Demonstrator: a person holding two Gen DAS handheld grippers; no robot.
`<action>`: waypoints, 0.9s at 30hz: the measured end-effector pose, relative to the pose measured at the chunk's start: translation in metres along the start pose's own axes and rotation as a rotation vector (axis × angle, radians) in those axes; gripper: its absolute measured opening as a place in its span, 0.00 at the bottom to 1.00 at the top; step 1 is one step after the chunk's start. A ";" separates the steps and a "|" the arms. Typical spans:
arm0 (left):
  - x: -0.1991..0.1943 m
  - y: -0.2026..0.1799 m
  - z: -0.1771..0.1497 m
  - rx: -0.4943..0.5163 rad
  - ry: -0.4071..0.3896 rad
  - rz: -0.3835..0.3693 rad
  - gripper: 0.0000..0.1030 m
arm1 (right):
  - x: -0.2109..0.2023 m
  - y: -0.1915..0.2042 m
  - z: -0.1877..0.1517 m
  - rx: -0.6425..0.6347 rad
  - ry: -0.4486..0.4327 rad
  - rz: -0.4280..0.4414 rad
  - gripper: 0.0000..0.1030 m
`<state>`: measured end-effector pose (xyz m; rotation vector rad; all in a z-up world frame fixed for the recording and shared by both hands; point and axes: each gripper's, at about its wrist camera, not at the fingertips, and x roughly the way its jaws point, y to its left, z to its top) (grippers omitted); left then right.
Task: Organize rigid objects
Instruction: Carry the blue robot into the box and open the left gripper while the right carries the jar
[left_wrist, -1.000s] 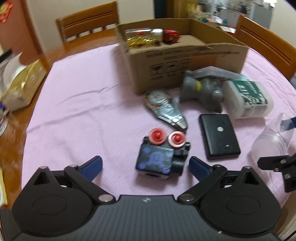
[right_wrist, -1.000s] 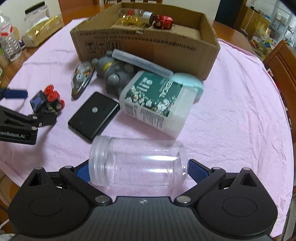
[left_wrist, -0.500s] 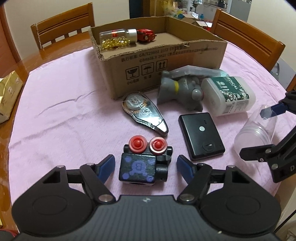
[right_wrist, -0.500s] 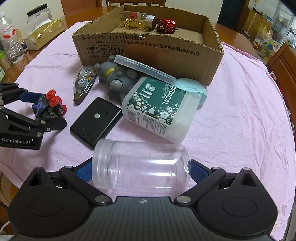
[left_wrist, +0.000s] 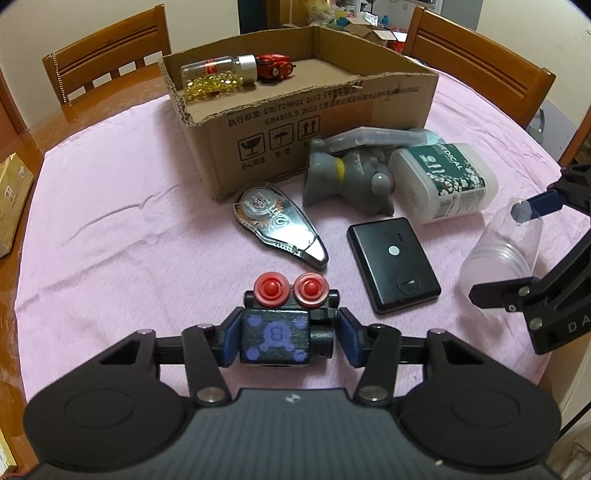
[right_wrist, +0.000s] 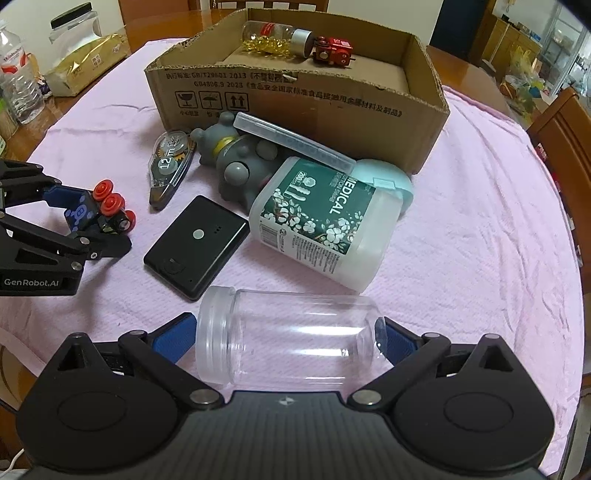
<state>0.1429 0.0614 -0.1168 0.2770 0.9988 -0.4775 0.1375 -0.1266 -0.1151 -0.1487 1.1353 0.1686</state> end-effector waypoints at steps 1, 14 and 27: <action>0.000 0.000 0.000 0.003 0.002 -0.002 0.49 | 0.000 0.001 0.000 -0.004 -0.001 -0.006 0.97; -0.010 0.000 0.003 0.070 0.023 -0.031 0.49 | -0.012 -0.001 0.000 -0.028 -0.010 -0.002 0.93; -0.061 -0.011 0.037 0.092 -0.016 -0.043 0.49 | -0.055 -0.018 0.023 -0.119 -0.077 0.091 0.93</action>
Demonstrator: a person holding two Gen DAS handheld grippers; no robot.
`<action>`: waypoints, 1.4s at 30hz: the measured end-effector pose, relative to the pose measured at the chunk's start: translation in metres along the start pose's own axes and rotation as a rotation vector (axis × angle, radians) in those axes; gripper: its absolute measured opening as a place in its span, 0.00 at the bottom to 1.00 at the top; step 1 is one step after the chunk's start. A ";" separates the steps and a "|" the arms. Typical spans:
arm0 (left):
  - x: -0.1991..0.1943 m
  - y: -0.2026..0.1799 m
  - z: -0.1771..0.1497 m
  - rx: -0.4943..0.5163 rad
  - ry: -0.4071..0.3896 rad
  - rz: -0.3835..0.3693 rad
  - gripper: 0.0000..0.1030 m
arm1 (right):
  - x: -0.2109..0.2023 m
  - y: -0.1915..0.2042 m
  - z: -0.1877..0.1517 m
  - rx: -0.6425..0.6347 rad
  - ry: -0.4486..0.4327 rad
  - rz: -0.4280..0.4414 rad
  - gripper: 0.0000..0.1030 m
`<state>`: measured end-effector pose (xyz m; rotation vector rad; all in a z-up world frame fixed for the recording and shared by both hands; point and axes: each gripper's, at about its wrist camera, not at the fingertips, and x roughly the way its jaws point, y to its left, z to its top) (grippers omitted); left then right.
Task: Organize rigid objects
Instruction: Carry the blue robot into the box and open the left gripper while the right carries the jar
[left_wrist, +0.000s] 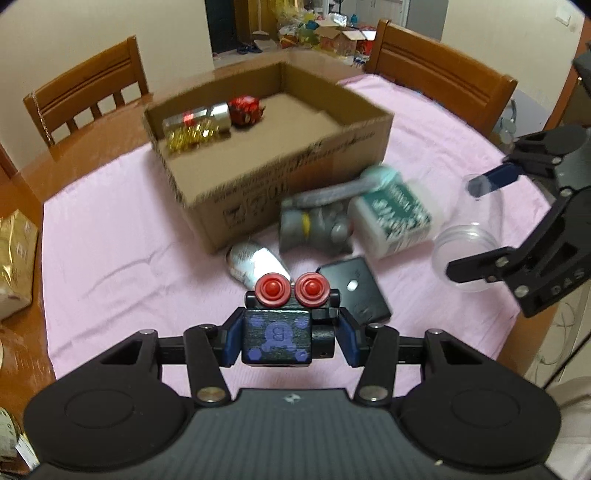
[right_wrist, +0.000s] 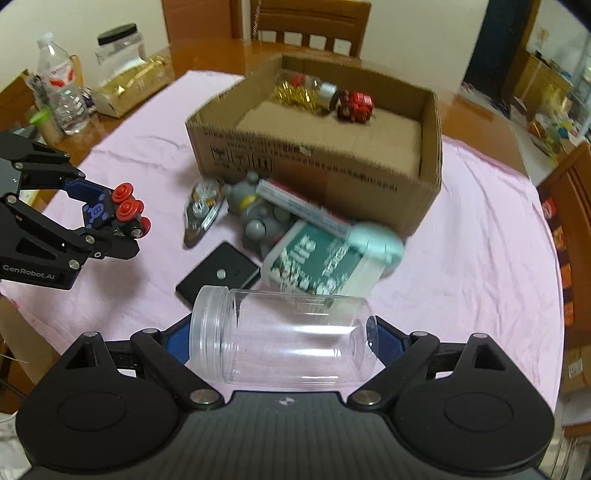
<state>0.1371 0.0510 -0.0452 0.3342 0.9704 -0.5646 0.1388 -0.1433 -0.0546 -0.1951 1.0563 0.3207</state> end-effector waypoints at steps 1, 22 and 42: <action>-0.003 -0.001 0.004 -0.002 -0.006 0.003 0.49 | -0.002 -0.002 0.003 -0.009 -0.005 0.004 0.93; 0.002 0.017 0.115 -0.023 -0.127 0.102 0.49 | -0.023 -0.050 0.080 -0.106 -0.137 0.055 0.93; 0.085 0.067 0.165 -0.190 -0.145 0.216 0.70 | -0.001 -0.086 0.137 -0.138 -0.186 0.041 0.93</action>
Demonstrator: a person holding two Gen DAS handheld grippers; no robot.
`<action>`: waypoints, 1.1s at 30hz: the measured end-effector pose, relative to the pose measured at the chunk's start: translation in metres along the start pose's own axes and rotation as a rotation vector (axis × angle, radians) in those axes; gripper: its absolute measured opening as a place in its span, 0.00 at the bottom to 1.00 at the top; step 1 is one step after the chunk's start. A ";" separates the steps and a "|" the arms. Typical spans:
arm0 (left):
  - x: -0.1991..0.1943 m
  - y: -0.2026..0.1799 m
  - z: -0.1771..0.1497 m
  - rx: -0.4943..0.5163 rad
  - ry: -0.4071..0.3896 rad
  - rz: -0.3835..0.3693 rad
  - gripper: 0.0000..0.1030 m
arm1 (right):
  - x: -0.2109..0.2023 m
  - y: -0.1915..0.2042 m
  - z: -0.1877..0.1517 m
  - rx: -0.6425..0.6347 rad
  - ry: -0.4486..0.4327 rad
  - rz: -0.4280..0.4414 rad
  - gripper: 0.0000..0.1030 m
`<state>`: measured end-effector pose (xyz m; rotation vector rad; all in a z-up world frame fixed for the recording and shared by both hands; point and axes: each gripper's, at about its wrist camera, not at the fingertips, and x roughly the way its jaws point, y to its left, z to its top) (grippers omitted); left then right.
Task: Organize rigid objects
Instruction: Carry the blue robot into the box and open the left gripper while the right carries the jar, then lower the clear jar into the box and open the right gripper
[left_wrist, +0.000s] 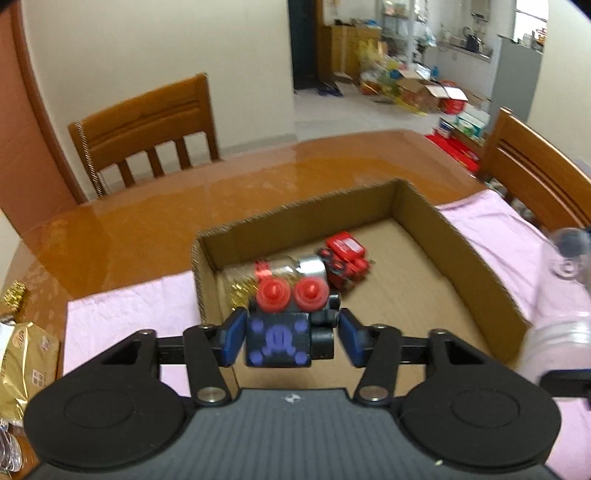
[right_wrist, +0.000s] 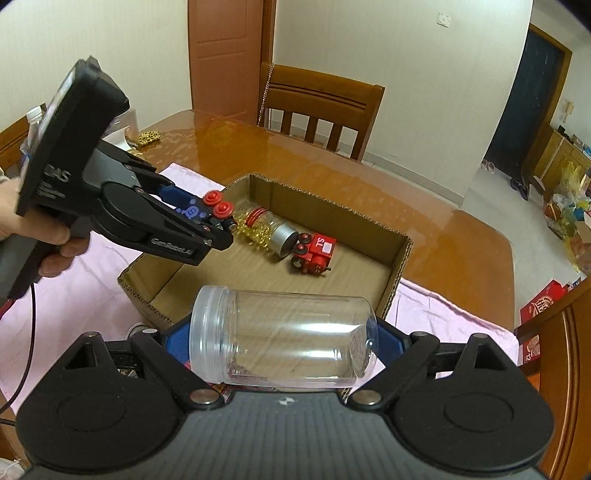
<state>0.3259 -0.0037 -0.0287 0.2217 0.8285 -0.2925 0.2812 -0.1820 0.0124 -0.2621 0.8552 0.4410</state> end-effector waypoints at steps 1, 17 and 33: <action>0.003 0.001 0.000 -0.004 -0.006 0.021 0.87 | 0.001 -0.002 0.001 0.001 -0.001 -0.001 0.93; -0.060 0.015 -0.042 -0.209 -0.069 0.079 0.97 | 0.033 -0.016 0.013 -0.007 0.031 0.019 0.93; -0.091 0.023 -0.084 -0.301 -0.049 0.198 0.97 | 0.075 -0.044 0.049 0.039 0.024 -0.023 1.00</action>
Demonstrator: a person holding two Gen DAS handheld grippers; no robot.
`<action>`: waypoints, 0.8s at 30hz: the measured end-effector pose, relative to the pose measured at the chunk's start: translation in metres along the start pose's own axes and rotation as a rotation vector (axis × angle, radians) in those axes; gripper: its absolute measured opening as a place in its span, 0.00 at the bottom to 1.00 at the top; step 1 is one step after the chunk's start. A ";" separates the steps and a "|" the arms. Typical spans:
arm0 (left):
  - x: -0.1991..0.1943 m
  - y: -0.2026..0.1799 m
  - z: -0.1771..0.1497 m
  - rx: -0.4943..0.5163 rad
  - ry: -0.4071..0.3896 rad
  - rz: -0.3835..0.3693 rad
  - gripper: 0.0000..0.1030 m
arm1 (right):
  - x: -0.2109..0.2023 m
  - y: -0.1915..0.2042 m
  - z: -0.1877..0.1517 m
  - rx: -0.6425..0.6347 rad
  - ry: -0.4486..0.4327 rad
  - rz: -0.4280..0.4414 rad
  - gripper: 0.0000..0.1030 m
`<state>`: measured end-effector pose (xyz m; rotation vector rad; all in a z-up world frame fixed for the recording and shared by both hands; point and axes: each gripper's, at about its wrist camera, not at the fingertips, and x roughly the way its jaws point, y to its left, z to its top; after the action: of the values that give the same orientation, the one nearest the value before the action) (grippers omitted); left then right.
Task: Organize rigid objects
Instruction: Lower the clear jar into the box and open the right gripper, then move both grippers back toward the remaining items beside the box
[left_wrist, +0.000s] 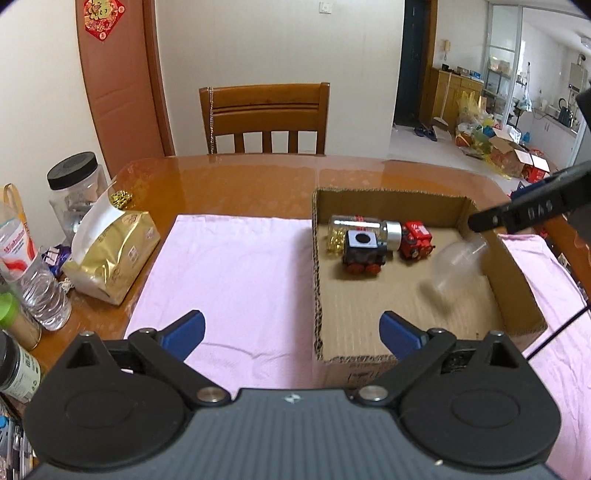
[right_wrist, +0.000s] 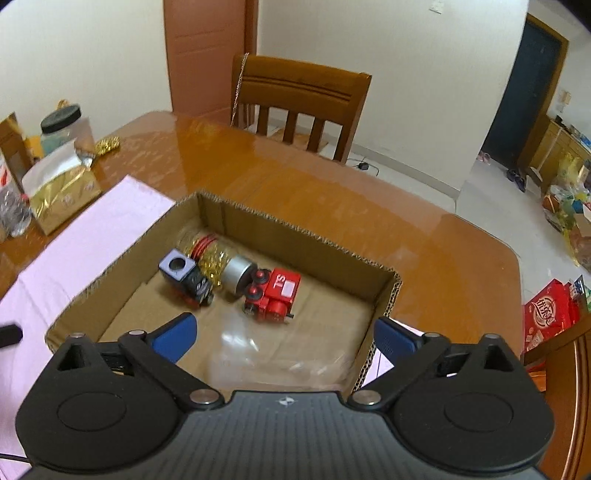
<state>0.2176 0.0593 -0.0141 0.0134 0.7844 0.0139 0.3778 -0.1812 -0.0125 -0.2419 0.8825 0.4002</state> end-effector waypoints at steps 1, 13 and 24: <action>-0.001 0.001 -0.001 0.000 0.004 -0.002 0.97 | -0.001 0.000 0.000 0.008 -0.003 -0.003 1.00; -0.013 0.000 -0.018 0.037 0.023 -0.033 0.97 | -0.036 0.018 -0.036 0.072 -0.018 -0.026 1.00; -0.019 0.009 -0.041 0.046 0.015 -0.018 0.99 | -0.050 0.074 -0.105 0.140 0.078 -0.077 1.00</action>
<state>0.1753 0.0681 -0.0298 0.0493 0.7999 -0.0213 0.2434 -0.1647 -0.0409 -0.1632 0.9704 0.2574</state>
